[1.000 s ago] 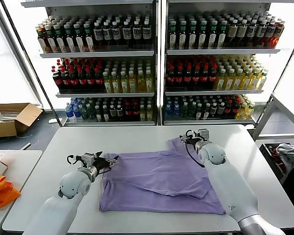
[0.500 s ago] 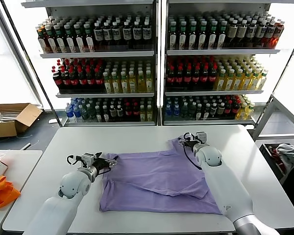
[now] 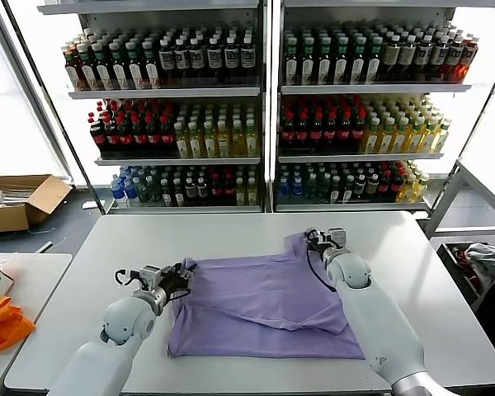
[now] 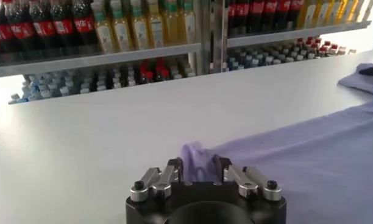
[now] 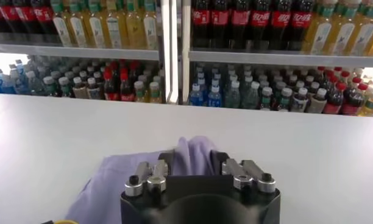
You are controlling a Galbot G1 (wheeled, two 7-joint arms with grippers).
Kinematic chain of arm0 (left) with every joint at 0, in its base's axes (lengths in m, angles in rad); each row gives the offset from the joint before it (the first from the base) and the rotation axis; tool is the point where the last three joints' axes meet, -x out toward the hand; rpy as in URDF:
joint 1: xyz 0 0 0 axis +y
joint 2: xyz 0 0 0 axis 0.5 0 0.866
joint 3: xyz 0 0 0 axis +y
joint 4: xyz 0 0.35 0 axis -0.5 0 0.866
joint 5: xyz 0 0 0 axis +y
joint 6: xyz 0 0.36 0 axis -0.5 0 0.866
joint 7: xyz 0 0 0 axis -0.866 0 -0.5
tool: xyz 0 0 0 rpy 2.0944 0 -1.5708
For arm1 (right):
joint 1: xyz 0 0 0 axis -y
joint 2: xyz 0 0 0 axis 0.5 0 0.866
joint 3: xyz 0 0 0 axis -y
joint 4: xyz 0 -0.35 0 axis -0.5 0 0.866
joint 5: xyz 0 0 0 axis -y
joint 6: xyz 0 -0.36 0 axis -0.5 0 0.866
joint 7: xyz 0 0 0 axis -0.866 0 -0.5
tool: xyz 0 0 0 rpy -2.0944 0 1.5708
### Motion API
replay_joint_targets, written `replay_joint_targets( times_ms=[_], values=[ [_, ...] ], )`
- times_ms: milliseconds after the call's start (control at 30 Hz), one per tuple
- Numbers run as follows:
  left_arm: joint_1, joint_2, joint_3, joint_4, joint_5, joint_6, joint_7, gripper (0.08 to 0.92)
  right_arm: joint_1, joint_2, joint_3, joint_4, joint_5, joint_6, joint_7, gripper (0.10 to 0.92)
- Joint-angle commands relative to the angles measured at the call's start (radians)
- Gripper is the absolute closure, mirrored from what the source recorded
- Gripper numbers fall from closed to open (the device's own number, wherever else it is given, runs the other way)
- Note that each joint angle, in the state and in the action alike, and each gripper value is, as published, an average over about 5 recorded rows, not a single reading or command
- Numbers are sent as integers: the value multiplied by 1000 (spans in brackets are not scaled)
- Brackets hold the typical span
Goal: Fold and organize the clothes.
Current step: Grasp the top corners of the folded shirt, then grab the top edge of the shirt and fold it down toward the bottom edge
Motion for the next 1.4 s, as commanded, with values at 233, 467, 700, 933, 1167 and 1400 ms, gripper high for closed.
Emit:
replay_joint_targets(
  times_ms=[233, 467, 700, 933, 1167, 1400],
  values=[
    [36, -23, 4, -37, 36, -82, 2, 839, -82, -12, 24, 121, 39, 19, 50, 884],
    [49, -29, -1, -57, 82, -171, -26, 915, -123, 1, 72, 197, 30, 51, 50, 912],
    [65, -13, -20, -101, 97, -223, -38, 915, -149, 9, 92, 325, 13, 73, 59, 912],
    [124, 14, -39, -163, 111, -221, -27, 915, -200, -4, 100, 473, 37, 72, 80, 912],
    [183, 29, -56, -224, 119, -220, -20, 915, -299, -16, 138, 608, 47, 69, 113, 912],
    [262, 32, -67, -291, 149, -226, -7, 915, -458, -42, 201, 733, 44, 74, 139, 912]
  ],
)
